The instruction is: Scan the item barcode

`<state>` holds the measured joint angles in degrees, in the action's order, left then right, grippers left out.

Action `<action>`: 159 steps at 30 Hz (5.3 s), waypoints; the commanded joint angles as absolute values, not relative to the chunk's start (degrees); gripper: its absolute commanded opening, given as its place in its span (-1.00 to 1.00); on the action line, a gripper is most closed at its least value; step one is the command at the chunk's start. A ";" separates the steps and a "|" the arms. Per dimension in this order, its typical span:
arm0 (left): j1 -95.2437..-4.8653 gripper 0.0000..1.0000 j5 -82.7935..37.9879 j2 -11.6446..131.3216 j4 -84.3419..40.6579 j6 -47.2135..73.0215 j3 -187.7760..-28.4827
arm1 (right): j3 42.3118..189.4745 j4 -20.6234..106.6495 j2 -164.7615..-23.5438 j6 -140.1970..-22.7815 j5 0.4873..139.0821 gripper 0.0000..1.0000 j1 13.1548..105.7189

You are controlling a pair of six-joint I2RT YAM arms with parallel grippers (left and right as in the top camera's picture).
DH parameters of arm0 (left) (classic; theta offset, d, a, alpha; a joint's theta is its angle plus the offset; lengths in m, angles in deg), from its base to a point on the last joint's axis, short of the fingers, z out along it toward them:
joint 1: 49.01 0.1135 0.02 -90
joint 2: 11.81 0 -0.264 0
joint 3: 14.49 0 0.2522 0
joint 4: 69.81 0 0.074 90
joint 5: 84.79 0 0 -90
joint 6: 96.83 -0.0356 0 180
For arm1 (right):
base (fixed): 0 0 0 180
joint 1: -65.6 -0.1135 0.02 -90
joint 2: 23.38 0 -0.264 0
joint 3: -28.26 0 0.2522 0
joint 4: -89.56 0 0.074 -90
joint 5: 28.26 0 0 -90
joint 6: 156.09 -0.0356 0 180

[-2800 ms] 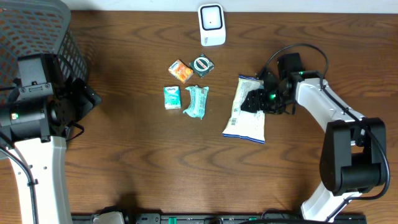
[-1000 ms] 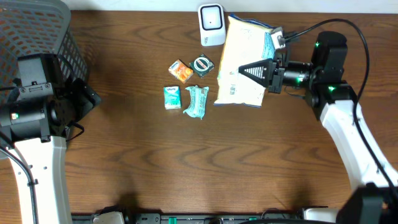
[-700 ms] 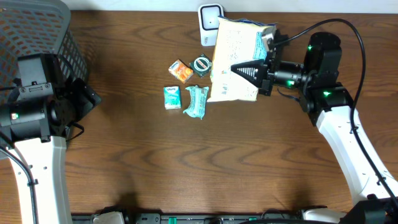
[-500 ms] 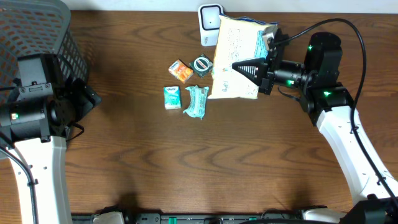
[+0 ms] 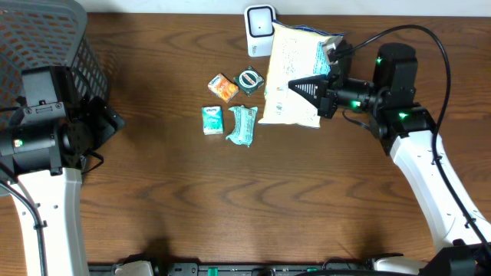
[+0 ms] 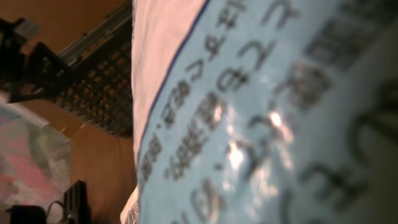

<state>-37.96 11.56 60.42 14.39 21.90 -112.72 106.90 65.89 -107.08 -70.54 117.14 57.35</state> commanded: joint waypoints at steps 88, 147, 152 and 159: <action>-37.76 0.96 11.72 60.42 14.45 22.42 -112.85 | 118.18 27.40 -132.22 -67.70 62.65 0.94 51.78; -37.76 0.95 11.72 60.42 14.45 22.42 -112.85 | 163.77 74.41 -162.82 -78.65 61.86 -0.98 45.35; -37.76 0.95 11.72 60.42 14.43 22.42 -112.85 | 163.95 74.63 -162.77 -77.49 61.84 -0.98 45.37; -37.76 0.95 11.72 60.42 14.45 22.42 -112.85 | 164.58 71.07 -159.47 -75.68 58.91 -0.98 48.32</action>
